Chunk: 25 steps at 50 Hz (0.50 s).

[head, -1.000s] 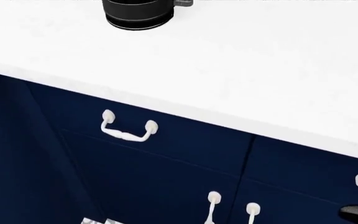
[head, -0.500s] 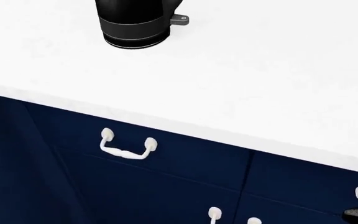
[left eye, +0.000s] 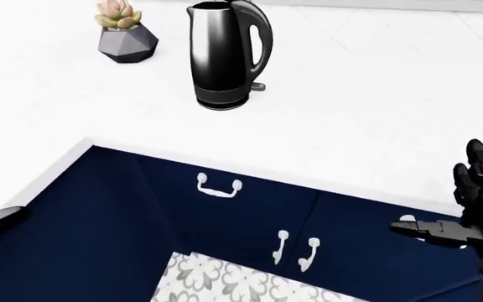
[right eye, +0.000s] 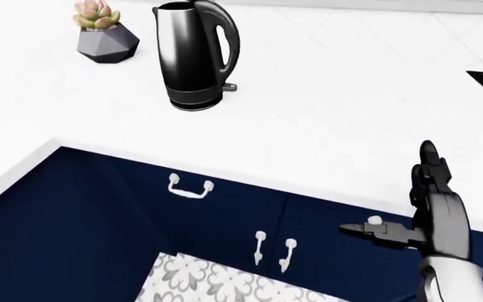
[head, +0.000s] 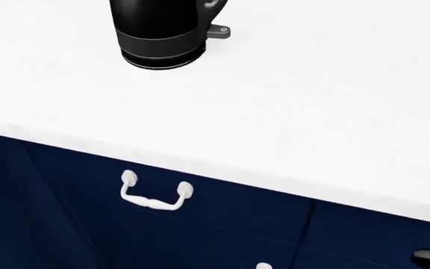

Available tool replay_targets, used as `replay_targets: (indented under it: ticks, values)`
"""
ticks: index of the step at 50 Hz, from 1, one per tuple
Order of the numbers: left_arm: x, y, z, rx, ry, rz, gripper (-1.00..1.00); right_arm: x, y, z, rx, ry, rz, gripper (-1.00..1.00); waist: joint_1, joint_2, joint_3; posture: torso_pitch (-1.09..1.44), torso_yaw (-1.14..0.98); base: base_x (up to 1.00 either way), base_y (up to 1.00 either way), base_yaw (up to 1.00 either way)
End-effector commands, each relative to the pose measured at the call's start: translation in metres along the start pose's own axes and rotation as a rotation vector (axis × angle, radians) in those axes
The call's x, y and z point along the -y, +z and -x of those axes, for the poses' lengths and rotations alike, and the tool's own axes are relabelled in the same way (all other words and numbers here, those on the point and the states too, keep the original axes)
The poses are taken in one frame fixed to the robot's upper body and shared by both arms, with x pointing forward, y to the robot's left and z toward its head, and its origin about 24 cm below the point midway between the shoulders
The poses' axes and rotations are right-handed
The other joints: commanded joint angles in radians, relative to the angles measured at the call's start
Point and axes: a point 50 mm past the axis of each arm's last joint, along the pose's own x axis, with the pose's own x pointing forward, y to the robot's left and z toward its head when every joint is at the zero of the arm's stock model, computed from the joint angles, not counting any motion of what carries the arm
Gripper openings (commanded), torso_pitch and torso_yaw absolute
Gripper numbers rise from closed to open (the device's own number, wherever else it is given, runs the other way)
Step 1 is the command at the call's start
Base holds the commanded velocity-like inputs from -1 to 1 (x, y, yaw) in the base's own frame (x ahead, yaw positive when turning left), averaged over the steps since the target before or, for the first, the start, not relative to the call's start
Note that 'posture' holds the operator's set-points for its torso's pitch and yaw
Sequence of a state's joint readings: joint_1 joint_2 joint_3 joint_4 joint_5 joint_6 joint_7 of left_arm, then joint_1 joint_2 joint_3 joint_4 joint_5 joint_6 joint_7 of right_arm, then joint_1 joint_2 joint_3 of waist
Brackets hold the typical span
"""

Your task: Close the lid of the electric kettle.

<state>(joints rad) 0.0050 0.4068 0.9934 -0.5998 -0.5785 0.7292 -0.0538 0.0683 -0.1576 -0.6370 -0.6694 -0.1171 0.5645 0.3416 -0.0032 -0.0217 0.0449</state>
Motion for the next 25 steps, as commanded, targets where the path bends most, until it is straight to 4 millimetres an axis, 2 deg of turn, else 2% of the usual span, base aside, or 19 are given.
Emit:
replay_targets:
  ticks: [1, 3, 6, 7, 9, 10, 11, 12, 13, 15, 19, 21, 22, 24, 25]
  values:
    - [0.0001, 0.0194, 0.0015, 0.095, -0.001, -0.032, 1.00, 0.0004, 0.0166, 0.0015, 0.088, -0.006, 0.026, 1.00, 0.003, -0.009, -0.014, 0.00, 0.00, 0.10, 0.05, 0.00]
    - [-0.0003, 0.0197, 0.0018, 0.095, 0.000, -0.033, 1.00, 0.0004, 0.0172, 0.0016, 0.089, -0.007, 0.032, 1.00, 0.002, 0.000, -0.018, 0.00, 0.00, 0.11, 0.04, 0.00]
    - [-0.0001, 0.0212, 0.0025, 0.097, -0.001, -0.032, 1.00, 0.0001, 0.0159, 0.0008, 0.089, -0.011, 0.045, 1.00, 0.001, 0.029, -0.002, 0.00, 0.00, 0.09, 0.04, 0.00]
    - [0.0000, 0.0214, 0.0025, 0.097, -0.001, -0.031, 1.00, 0.0002, 0.0160, 0.0008, 0.089, -0.012, 0.045, 1.00, 0.000, 0.041, -0.006, 0.00, 0.00, 0.05, 0.04, 0.00]
    - [0.0000, 0.0214, 0.0025, 0.097, -0.002, -0.031, 1.00, 0.0003, 0.0152, 0.0002, 0.087, -0.013, 0.049, 1.00, -0.003, 0.083, -0.015, 0.00, 0.00, 0.05, 0.05, 0.00]
    - [0.0000, 0.0216, 0.0025, 0.098, -0.001, -0.031, 1.00, 0.0003, 0.0152, 0.0002, 0.087, -0.013, 0.048, 1.00, -0.002, 0.120, -0.026, 0.00, 0.00, 0.05, 0.04, 0.00]
    - [0.0000, 0.0191, 0.0017, 0.095, 0.000, -0.033, 1.00, 0.0001, 0.0147, -0.0001, 0.087, -0.013, 0.049, 1.00, 0.008, 0.081, -0.019, 0.00, 0.00, 0.05, 0.05, 0.00]
    - [0.0001, 0.0200, 0.0018, 0.096, -0.001, -0.031, 1.00, 0.0002, 0.0143, -0.0003, 0.086, -0.013, 0.049, 1.00, 0.008, 0.093, -0.015, 0.00, 0.00, 0.05, 0.04, 0.00]
    - [0.0002, 0.0208, 0.0019, 0.097, -0.001, -0.030, 1.00, 0.0004, 0.0150, 0.0004, 0.086, -0.013, 0.048, 1.00, 0.010, 0.094, -0.011, 0.00, 0.00, 0.04, 0.04, 0.00]
    - [0.0004, 0.0201, 0.0016, 0.096, -0.001, -0.031, 1.00, 0.0002, 0.0145, 0.0000, 0.086, -0.014, 0.049, 1.00, 0.012, 0.079, -0.018, 0.00, 0.00, 0.05, 0.05, 0.00]
    - [0.0006, 0.0182, 0.0009, 0.093, 0.000, -0.032, 1.00, -0.0006, 0.0142, 0.0001, 0.084, -0.012, 0.052, 1.00, 0.009, 0.039, -0.010, 0.00, 0.00, 0.04, 0.04, 0.00]
    - [0.0008, 0.0170, 0.0008, 0.092, 0.000, -0.033, 1.00, -0.0006, 0.0155, 0.0010, 0.085, -0.012, 0.052, 1.00, 0.009, 0.004, -0.015, 0.00, 0.00, 0.04, 0.04, 0.00]
    - [0.0009, 0.0182, 0.0012, 0.093, -0.001, -0.031, 1.00, -0.0007, 0.0146, 0.0005, 0.084, -0.012, 0.052, 1.00, 0.008, -0.026, -0.023, 0.00, 0.00, 0.04, 0.04, 0.00]
    - [0.0012, 0.0183, 0.0017, 0.092, -0.001, -0.032, 1.00, -0.0010, 0.0153, 0.0012, 0.085, -0.010, 0.053, 1.00, -0.002, -0.003, -0.017, 0.00, 0.00, 0.04, 0.04, 0.00]
    - [0.0012, 0.0183, 0.0018, 0.092, -0.001, -0.032, 1.00, -0.0009, 0.0147, 0.0008, 0.085, -0.012, 0.051, 1.00, 0.002, -0.009, -0.016, 0.00, 0.00, 0.05, 0.04, 0.00]
